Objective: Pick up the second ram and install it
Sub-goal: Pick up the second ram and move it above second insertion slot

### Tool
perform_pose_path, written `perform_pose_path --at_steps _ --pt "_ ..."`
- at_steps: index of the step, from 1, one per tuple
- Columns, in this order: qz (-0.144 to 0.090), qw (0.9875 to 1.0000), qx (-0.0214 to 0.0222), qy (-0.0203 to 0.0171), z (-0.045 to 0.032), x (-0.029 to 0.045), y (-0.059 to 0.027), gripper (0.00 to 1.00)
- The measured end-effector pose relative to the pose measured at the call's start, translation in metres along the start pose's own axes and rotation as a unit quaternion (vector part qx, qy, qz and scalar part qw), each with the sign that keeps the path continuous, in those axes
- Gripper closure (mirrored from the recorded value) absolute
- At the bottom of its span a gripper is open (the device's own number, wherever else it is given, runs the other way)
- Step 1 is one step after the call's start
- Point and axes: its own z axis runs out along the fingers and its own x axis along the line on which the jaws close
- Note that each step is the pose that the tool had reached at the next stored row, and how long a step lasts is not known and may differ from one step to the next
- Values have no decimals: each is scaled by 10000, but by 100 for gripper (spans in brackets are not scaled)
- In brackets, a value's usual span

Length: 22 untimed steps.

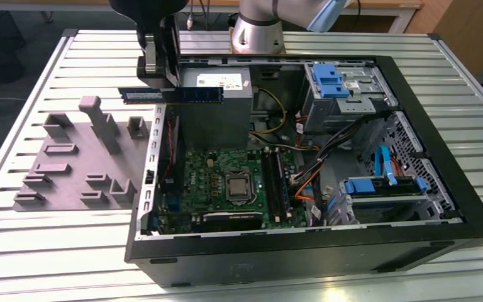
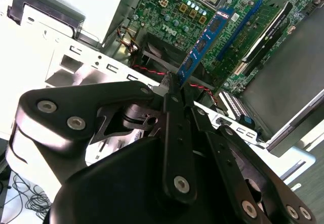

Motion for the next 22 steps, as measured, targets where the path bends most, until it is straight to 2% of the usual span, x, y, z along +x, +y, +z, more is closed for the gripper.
perform_pose_path --at_steps 7,22 --pt "-1 10000 0 0 1 -1 -14 86" --pt "0 10000 0 0 12 -3 -115 86"
